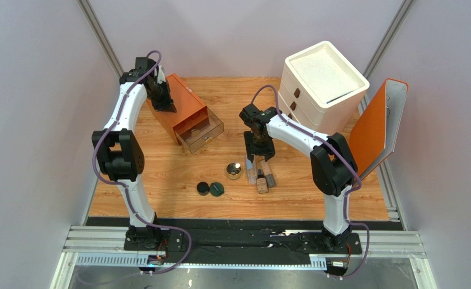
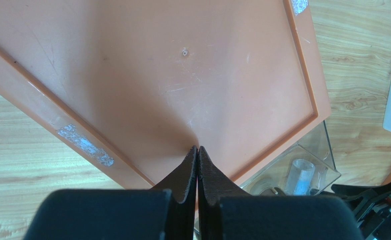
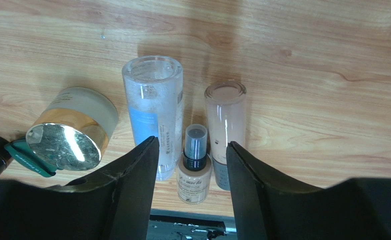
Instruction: Organize the makeup
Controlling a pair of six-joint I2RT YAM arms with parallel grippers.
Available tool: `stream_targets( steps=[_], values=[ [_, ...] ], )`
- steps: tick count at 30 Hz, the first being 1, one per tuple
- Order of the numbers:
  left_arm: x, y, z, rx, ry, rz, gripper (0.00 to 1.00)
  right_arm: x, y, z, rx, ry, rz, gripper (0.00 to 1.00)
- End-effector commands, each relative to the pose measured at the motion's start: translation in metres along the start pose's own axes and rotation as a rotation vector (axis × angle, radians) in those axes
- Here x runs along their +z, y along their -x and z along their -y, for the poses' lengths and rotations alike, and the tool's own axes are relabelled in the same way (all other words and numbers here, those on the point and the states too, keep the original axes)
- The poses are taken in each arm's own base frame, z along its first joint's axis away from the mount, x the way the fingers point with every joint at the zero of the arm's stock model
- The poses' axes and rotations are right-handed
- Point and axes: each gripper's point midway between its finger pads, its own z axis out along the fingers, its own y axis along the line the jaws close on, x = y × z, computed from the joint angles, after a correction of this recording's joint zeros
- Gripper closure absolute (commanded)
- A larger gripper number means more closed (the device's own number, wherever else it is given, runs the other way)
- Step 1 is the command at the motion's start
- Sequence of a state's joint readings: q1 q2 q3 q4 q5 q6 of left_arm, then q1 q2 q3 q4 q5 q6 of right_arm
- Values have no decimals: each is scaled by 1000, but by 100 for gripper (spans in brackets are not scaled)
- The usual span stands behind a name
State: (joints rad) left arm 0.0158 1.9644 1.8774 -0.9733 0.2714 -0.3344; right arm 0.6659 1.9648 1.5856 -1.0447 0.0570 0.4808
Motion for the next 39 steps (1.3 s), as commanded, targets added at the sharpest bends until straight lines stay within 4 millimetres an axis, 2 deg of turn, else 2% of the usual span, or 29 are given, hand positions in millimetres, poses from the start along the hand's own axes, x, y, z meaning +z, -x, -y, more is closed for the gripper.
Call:
stream_targets(
  steps=[1, 4, 7, 21, 23, 27, 34, 39],
  values=[
    [10, -13, -27, -11, 117, -68, 100, 6, 9, 1, -13, -22, 18, 45],
    [8, -12, -27, -4, 118, -65, 100, 17, 10, -4, -16, -10, 2, 46],
    [6, -11, -27, 1, 120, -65, 100, 18, 15, -7, -17, -2, 6, 46],
    [9, -18, -26, 8, 107, -87, 100, -4, 35, -26, -18, 84, 68, 47],
    [10, -19, -28, 9, 112, -92, 100, -5, 33, -35, -25, 129, 47, 47],
    [11, -20, -28, 10, 112, -97, 100, 10, 26, -39, -30, 143, -4, 48],
    [12, -20, -29, 16, 113, -100, 100, 16, 24, -50, -27, 183, -29, 48],
    [14, -21, -28, 12, 102, -110, 100, 36, 14, -51, -37, 170, -91, 49]
  ],
)
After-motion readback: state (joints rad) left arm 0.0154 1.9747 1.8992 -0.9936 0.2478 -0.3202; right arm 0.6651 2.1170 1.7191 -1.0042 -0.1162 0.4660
